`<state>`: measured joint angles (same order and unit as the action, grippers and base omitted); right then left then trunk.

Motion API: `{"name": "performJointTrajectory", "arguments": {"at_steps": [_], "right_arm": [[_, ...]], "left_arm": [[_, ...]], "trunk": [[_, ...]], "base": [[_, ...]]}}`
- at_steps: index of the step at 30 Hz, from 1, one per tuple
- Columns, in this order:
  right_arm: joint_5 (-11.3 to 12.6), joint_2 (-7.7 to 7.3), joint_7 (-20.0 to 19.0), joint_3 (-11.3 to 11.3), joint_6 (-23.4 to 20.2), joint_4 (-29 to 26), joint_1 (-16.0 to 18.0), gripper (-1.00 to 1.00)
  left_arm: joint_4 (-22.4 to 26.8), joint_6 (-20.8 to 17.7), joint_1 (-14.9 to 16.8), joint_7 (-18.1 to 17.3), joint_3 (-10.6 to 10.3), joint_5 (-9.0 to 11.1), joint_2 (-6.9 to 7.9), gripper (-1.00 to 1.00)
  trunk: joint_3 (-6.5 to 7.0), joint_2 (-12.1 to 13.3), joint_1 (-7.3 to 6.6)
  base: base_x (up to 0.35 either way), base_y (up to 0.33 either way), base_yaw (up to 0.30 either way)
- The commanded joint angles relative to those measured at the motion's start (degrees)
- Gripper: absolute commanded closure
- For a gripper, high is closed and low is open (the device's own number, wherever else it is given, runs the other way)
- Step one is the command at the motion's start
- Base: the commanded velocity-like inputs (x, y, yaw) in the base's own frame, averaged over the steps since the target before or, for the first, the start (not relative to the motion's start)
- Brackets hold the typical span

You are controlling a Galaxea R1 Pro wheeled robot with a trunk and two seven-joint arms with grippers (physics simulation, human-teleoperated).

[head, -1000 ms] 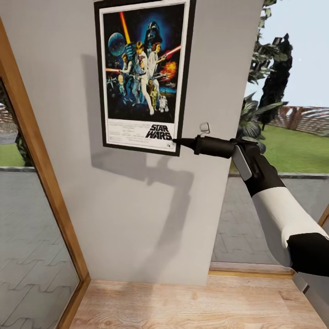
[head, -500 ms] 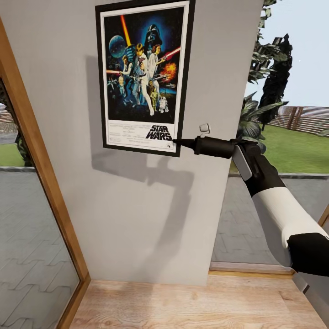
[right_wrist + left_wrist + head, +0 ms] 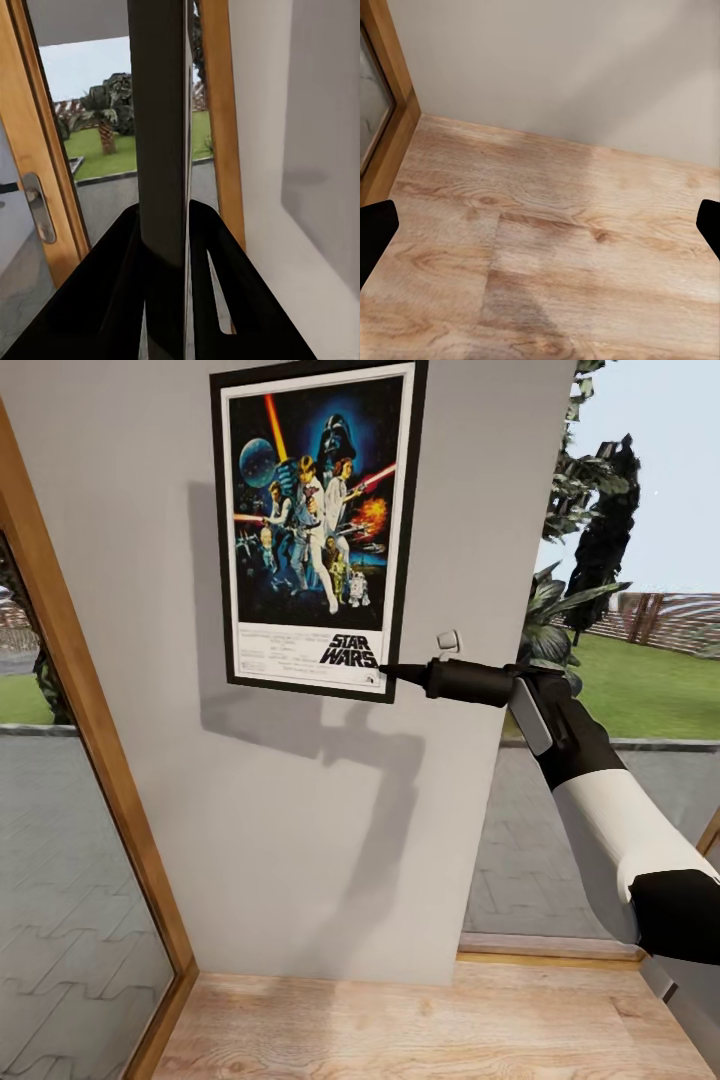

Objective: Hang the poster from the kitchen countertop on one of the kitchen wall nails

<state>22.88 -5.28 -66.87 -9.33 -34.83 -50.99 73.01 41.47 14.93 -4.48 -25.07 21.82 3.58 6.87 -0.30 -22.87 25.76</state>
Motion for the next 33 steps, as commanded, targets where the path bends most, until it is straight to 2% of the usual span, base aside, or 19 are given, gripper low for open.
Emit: {"name": "performJointTrajectory", "arguments": {"at_steps": [1, 23, 33], "right_arm": [[0.6, -0.07, 0.0, -0.2, -0.6, 0.0, 0.0, 1.0], [0.6, 0.0, -0.4, -0.3, -0.5, 0.2, 0.0, 1.0], [0.7, 0.01, -0.5, -0.3, -0.5, 0.3, 0.0, 1.0]], "left_arm": [[0.0, -0.1, 0.0, -0.4, 0.1, 0.4, -0.01, -1.0], [0.0, -0.1, 0.0, -0.4, 0.1, 0.4, -0.01, -1.0], [0.0, -0.1, 0.0, -0.4, 0.1, 0.4, -0.01, -1.0]], "trunk": [[-0.03, -0.1, 0.03], [-0.03, -0.1, 0.03], [-0.03, -0.1, 0.03]], "base": [[0.0, 0.0, 0.0], [0.0, 0.039, 0.0], [0.07, 0.09, 0.0]]}}
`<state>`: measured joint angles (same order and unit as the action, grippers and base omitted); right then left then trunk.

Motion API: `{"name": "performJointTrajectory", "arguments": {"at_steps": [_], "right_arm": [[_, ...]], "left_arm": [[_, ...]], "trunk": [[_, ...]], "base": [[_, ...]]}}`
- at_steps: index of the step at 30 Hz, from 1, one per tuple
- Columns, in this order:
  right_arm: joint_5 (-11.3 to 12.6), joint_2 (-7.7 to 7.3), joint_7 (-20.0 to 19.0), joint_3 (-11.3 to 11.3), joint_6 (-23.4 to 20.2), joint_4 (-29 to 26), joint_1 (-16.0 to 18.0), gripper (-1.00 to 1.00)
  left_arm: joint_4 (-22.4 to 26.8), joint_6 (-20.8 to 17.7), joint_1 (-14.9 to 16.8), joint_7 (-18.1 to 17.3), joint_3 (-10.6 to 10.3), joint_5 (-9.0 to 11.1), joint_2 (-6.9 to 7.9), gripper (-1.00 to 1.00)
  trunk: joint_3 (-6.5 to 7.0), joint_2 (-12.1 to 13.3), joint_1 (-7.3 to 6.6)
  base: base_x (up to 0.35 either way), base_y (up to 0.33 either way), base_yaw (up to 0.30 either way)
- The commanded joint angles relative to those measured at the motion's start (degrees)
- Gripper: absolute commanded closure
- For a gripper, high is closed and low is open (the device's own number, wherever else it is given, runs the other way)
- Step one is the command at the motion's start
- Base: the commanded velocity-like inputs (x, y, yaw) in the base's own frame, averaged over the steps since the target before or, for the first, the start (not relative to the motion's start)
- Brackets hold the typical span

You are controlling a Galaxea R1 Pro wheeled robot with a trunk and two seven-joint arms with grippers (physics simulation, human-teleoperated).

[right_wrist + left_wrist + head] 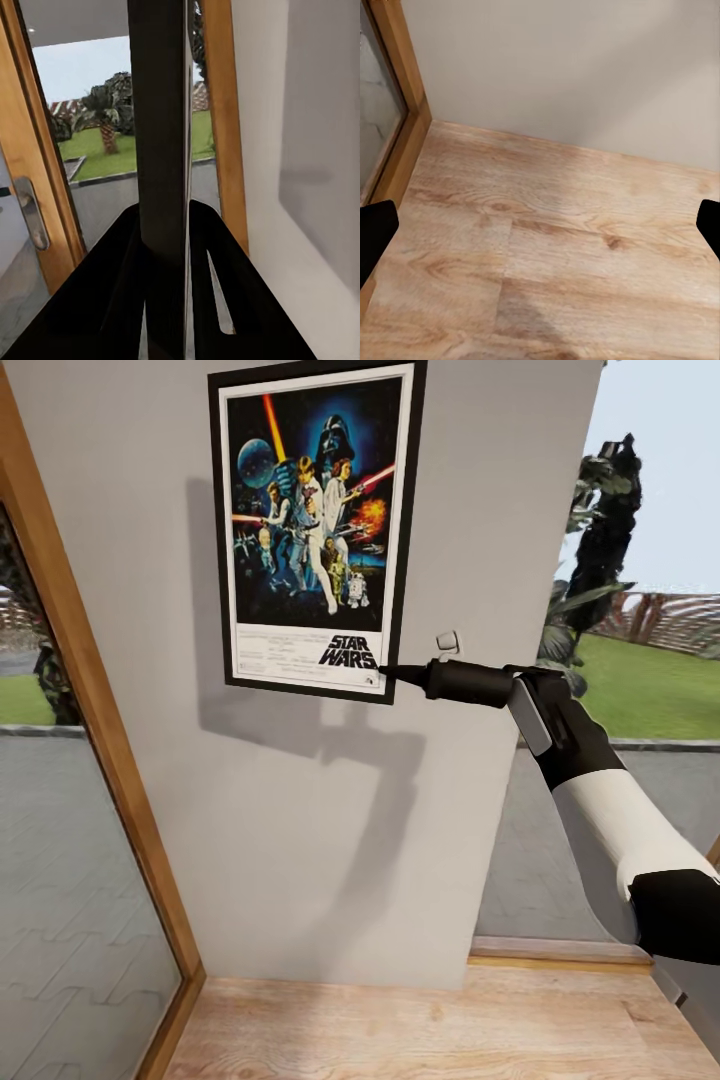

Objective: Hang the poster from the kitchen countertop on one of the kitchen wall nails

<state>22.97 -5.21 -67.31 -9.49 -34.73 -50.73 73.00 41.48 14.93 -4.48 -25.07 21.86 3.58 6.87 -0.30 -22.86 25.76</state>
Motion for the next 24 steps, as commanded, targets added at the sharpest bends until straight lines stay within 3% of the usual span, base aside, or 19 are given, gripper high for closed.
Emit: {"name": "performJointTrajectory", "arguments": {"at_steps": [1, 5, 8, 17, 24], "right_arm": [[0.6, -0.06, -0.2, -0.1, -0.6, 0.1, 0.0, 1.0], [0.7, -0.09, -0.9, -0.1, -0.4, 1.2, 0.0, 1.0], [0.6, -0.19, -4.2, 0.0, -0.2, 3.4, 0.0, 1.0], [0.7, -0.17, -5.1, 0.0, 0.1, 5.6, 0.0, 1.0], [0.7, -0.17, -5.2, 0.0, 0.1, 5.9, 0.0, 1.0]], "left_arm": [[0.1, -0.1, 0.0, -0.4, 0.1, 0.4, -0.01, -1.0], [0.1, -0.1, 0.0, -0.4, 0.1, 0.4, -0.01, -1.0], [0.1, -0.1, 0.0, -0.4, 0.1, 0.4, -0.01, -1.0], [0.1, -0.1, 0.0, -0.4, 0.1, 0.4, -0.01, -1.0], [0.1, -0.1, 0.0, -0.4, 0.1, 0.3, -0.01, -1.0]], "trunk": [[-0.03, -0.1, 0.03], [-0.03, -0.1, 0.03], [-0.03, -0.1, 0.03], [-0.03, -0.1, 0.03], [-0.03, -0.1, 0.03]], "base": [[0.004, 0.004, 0.0], [0.002, 0.002, 0.0], [0.0, 0.0, 0.0], [0.001, 0.0, 0.0], [0.159, -0.005, 0.0]]}}
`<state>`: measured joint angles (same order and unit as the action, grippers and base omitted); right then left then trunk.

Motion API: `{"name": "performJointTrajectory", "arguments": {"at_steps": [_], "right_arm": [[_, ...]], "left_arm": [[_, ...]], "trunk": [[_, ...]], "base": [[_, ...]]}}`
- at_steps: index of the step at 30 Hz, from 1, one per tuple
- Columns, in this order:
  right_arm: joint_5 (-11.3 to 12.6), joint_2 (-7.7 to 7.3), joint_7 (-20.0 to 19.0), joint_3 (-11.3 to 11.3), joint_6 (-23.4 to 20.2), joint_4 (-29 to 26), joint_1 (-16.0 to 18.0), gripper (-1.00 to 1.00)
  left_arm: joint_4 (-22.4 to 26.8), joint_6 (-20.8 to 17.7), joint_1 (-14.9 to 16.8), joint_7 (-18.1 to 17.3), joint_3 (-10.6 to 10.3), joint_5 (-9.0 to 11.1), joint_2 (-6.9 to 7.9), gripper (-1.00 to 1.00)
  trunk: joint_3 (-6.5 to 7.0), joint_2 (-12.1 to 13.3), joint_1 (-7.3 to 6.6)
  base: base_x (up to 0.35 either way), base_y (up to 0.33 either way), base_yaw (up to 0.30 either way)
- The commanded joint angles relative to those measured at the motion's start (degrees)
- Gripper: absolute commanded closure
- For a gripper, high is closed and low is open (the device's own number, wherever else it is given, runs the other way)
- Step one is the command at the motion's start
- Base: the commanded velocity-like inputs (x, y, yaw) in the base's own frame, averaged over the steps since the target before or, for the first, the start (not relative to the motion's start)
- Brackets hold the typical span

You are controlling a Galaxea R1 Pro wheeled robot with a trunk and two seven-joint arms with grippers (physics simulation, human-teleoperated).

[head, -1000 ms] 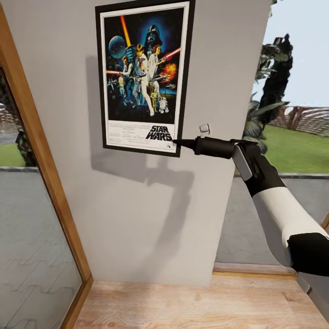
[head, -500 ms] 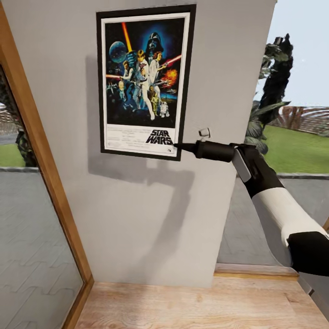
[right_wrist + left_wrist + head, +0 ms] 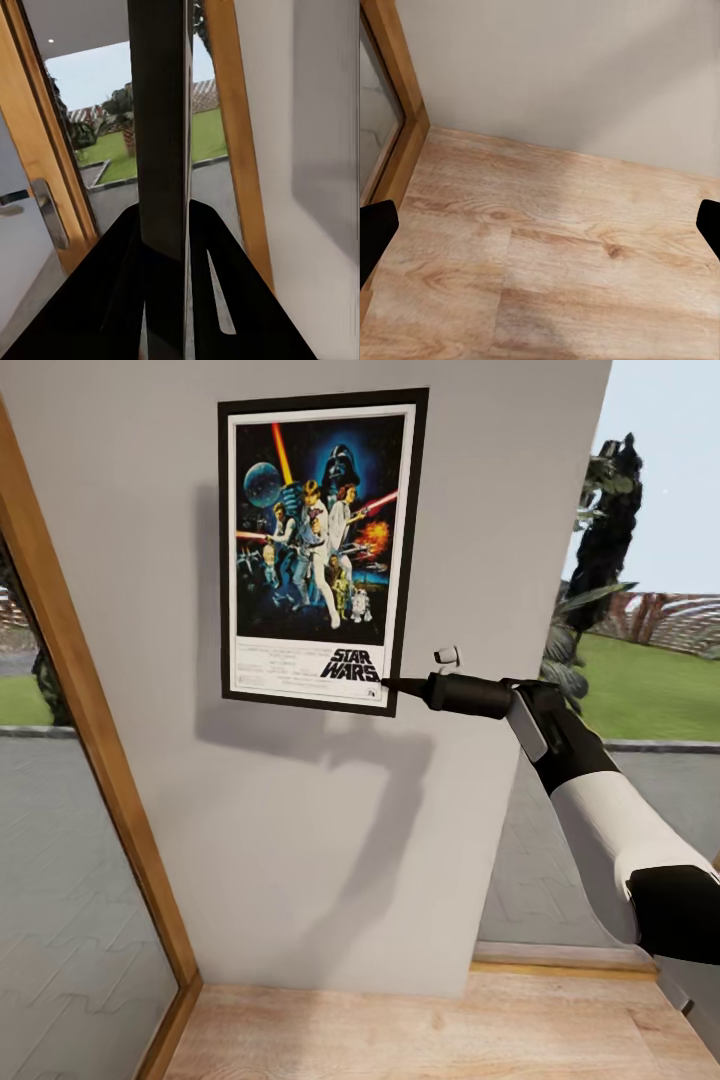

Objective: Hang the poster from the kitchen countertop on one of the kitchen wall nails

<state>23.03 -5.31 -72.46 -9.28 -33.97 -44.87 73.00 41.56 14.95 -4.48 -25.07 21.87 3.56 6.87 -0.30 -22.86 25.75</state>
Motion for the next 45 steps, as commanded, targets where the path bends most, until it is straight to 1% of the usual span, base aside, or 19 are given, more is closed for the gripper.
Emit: {"name": "performJointTrajectory", "arguments": {"at_steps": [1, 10, 18, 30, 38, 45], "right_arm": [[0.6, -0.08, 0.0, -0.2, -0.7, 0.0, 0.0, 1.0], [0.6, -0.09, 0.0, -0.2, -0.7, 0.0, 0.0, 1.0], [0.6, -0.09, -0.1, -0.3, -0.6, -0.1, 0.0, 1.0], [0.6, -0.1, -0.1, -0.3, -0.6, -0.2, 0.0, 1.0], [0.6, -0.13, -0.1, -0.3, -0.6, -0.2, 0.0, 1.0], [0.6, -0.13, -0.1, -0.3, -0.6, -0.3, 0.0, 1.0]], "left_arm": [[0.0, -0.1, 0.0, -0.4, 0.1, 0.4, -0.01, -1.0], [0.0, 0.0, 0.0, -0.4, 0.1, 0.4, -0.01, -1.0], [0.0, 0.0, 0.0, -0.4, 0.1, 0.4, -0.01, -1.0], [0.1, 0.0, 0.0, -0.4, 0.1, 0.4, -0.01, -1.0], [0.1, 0.0, 0.0, -0.4, 0.1, 0.4, -0.01, -1.0], [0.1, 0.0, 0.0, -0.4, 0.1, 0.4, -0.01, -1.0]], "trunk": [[-0.03, -0.1, 0.04], [-0.03, -0.1, 0.04], [-0.03, -0.1, 0.04], [-0.03, -0.1, 0.04], [-0.03, -0.1, 0.04], [-0.03, -0.1, 0.04]], "base": [[0.096, -0.003, 0.0], [0.039, -0.001, 0.0], [0.196, 0.0, 0.0], [0.032, 0.0, 0.0], [0.205, 0.0, 0.0], [0.045, 0.0, 0.0]]}}
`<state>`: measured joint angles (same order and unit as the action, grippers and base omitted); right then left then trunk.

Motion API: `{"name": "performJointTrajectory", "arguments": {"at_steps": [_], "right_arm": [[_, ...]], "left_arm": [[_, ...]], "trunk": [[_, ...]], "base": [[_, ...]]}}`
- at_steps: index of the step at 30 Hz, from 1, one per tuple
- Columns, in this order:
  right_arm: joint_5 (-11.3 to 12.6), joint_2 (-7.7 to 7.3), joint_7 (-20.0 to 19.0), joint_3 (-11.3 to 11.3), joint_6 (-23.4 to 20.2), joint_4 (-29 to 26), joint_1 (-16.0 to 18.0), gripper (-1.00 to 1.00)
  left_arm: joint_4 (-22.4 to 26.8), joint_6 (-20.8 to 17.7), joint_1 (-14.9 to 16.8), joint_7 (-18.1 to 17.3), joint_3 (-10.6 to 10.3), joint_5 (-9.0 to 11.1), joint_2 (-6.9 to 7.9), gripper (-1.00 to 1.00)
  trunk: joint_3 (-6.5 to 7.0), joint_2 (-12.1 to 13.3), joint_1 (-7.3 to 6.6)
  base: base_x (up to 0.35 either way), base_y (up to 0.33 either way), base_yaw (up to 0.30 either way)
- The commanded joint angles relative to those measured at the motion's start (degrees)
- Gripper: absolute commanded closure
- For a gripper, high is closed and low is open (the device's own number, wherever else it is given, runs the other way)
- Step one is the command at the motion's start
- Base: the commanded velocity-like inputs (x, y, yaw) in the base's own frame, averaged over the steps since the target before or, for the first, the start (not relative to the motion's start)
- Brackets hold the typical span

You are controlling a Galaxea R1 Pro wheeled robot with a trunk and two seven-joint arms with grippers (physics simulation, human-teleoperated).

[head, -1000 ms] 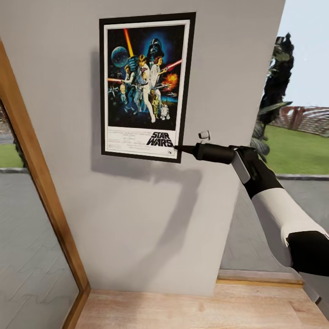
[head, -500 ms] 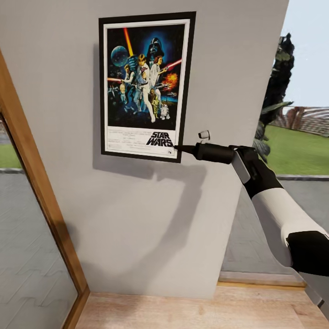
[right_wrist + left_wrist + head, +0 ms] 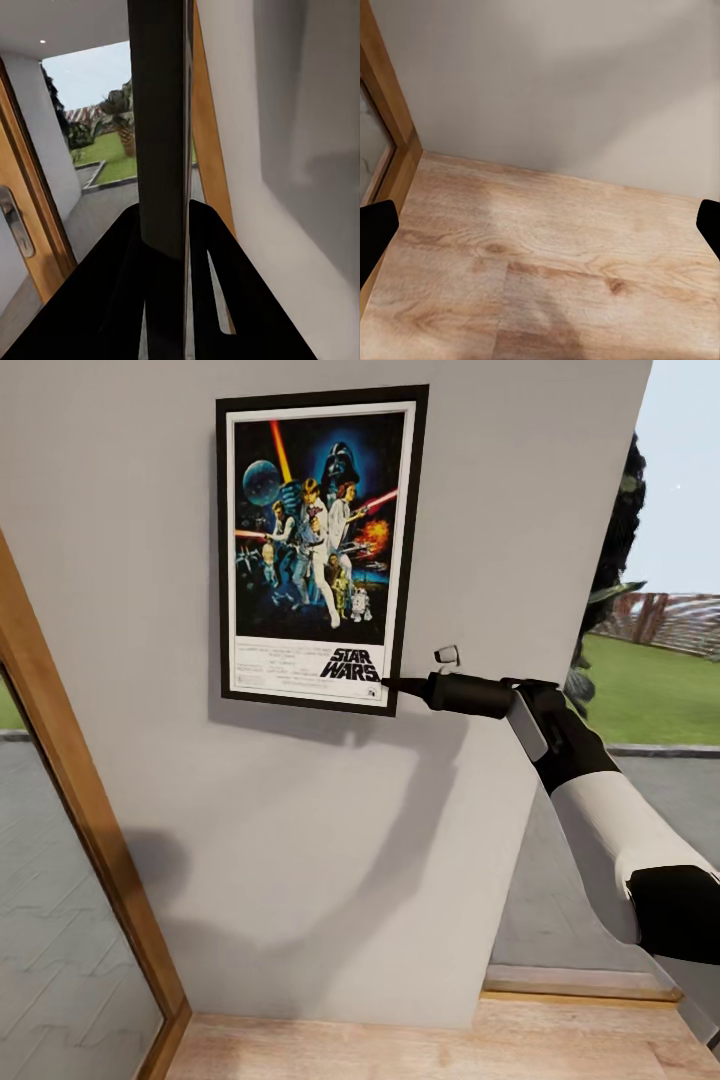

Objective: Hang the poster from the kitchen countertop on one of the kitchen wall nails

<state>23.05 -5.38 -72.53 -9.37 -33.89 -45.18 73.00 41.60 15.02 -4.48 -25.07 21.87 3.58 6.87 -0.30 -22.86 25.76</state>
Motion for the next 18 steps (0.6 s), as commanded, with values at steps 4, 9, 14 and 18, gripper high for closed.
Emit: {"name": "performJointTrajectory", "arguments": {"at_steps": [4, 9, 14, 18], "right_arm": [[0.6, -0.06, 0.0, -0.2, -0.7, 0.0, 0.0, 1.0], [0.6, -0.07, -0.1, -0.2, -0.6, 0.0, 0.0, 1.0], [0.6, -0.07, -0.3, -0.4, 2.7, 0.2, 0.0, 1.0], [0.5, -0.21, -1.7, -0.5, 5.5, 0.5, -0.3, 1.0]], "left_arm": [[0.0, -0.1, 0.0, -0.4, 0.1, 0.4, -0.01, -1.0], [0.0, -0.1, 0.0, -0.4, 0.1, 0.4, -0.01, -1.0], [0.0, -0.1, 0.0, -0.4, 0.1, 0.4, -0.01, -1.0], [0.0, -0.1, 0.0, -0.4, 0.1, 0.4, -0.01, -1.0]], "trunk": [[-0.03, -0.1, 0.03], [-0.03, -0.1, 0.03], [-0.03, -0.1, 0.03], [-0.03, -0.1, 0.03]], "base": [[0.006, 0.0, 0.0], [0.001, 0.0, 0.0], [0.0, 0.0, 0.0], [0.0, 0.0, 0.0]]}}
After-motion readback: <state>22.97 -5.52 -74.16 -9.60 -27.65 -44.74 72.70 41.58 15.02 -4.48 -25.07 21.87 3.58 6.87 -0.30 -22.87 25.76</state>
